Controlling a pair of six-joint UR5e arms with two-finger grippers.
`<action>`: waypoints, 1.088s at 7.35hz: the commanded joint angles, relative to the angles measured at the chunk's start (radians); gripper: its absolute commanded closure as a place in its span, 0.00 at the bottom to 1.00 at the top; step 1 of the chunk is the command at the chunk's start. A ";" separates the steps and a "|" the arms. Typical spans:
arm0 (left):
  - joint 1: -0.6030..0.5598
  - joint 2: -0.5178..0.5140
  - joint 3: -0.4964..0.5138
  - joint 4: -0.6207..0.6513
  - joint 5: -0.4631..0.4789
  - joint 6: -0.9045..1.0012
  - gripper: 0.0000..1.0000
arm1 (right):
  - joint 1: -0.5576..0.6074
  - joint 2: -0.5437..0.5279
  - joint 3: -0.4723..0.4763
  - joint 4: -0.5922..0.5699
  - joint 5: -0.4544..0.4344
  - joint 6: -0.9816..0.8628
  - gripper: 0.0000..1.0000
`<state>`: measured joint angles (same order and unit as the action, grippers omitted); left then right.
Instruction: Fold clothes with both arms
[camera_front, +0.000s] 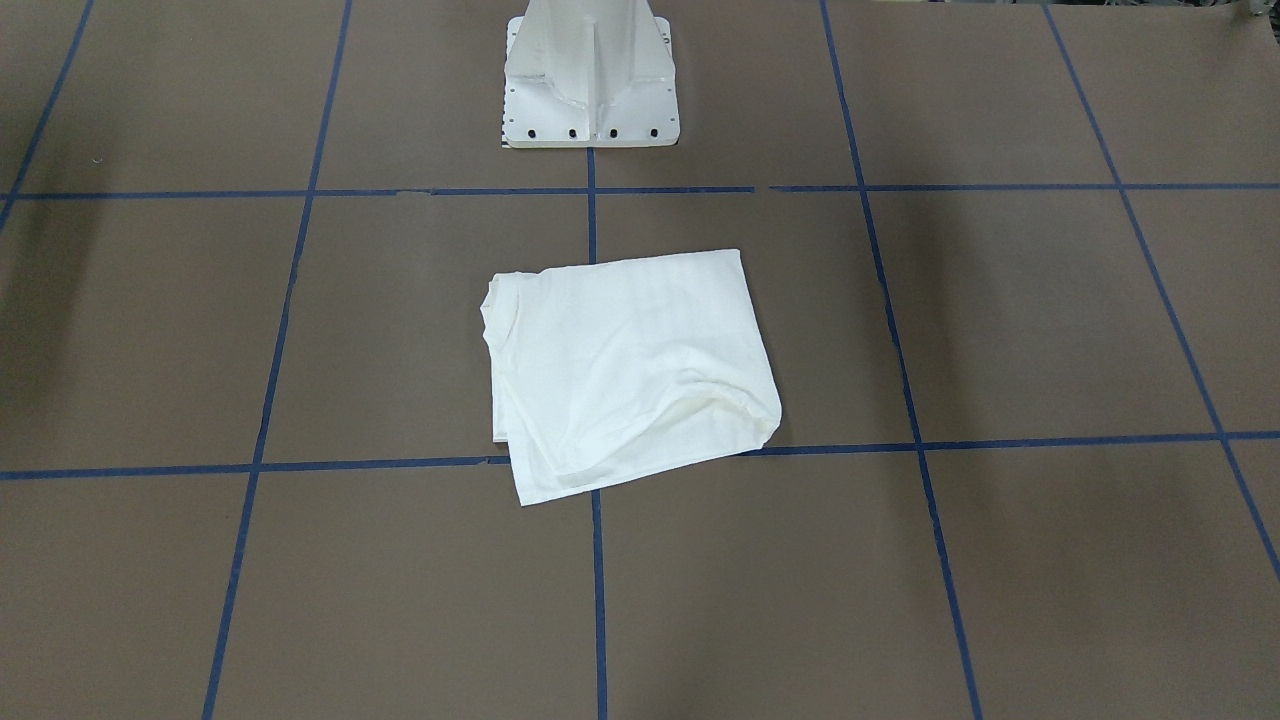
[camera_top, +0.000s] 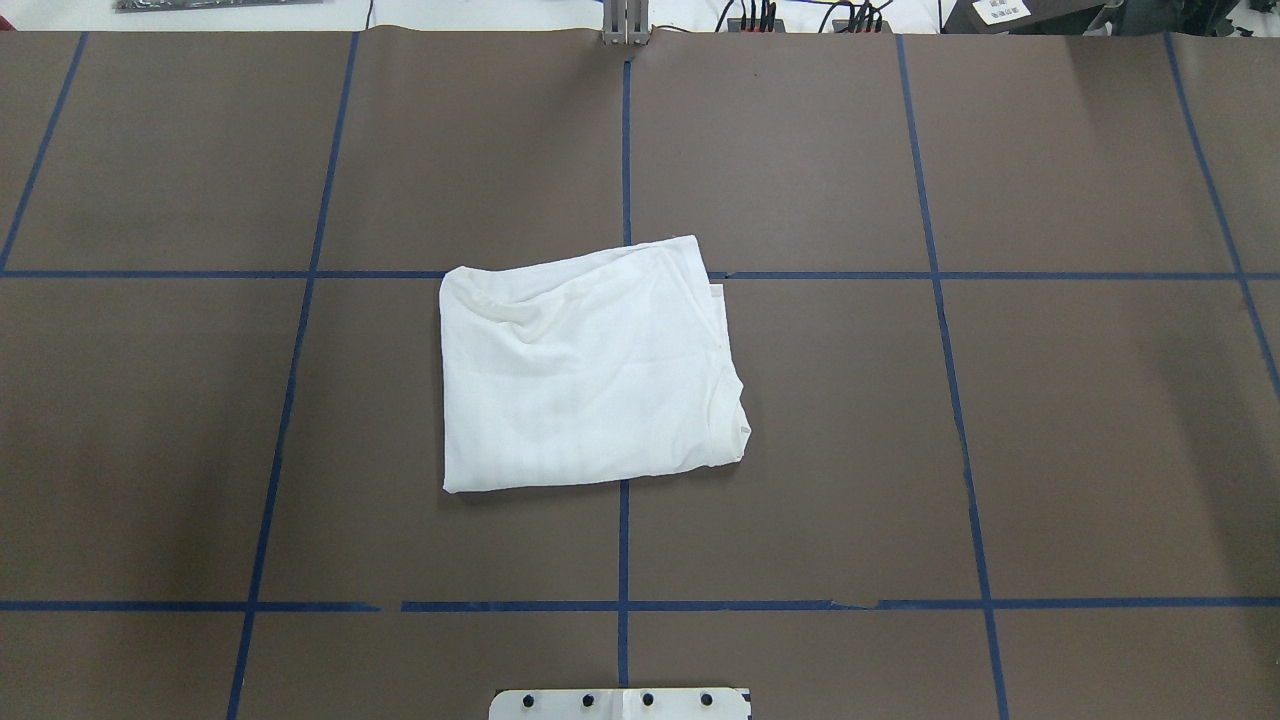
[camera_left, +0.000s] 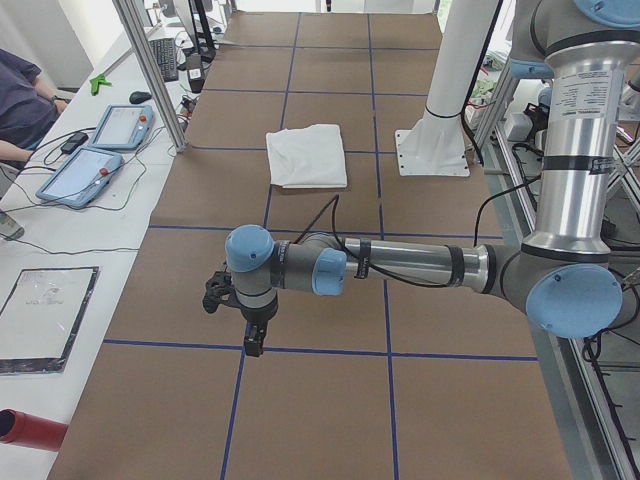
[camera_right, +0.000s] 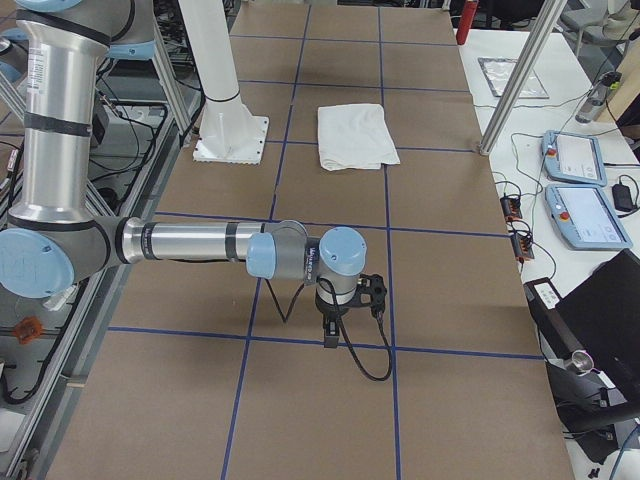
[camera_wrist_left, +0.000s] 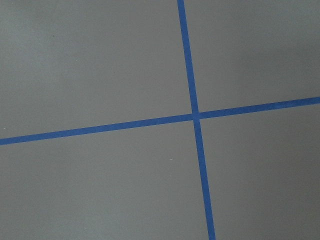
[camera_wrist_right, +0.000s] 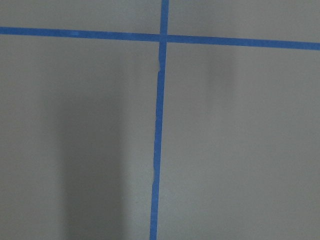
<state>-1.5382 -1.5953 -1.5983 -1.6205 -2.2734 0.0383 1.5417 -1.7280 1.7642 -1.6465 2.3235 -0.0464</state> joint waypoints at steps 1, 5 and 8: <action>0.003 0.000 0.001 0.001 -0.002 0.000 0.00 | 0.000 0.001 -0.008 0.007 0.011 -0.001 0.00; 0.006 0.000 0.004 -0.001 -0.002 0.002 0.00 | -0.005 0.016 -0.038 0.010 0.007 0.007 0.00; 0.010 0.000 0.006 -0.001 -0.002 0.002 0.00 | -0.005 0.018 -0.054 0.025 0.027 0.006 0.00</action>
<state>-1.5287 -1.5953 -1.5928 -1.6214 -2.2749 0.0399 1.5372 -1.7110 1.7199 -1.6325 2.3445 -0.0398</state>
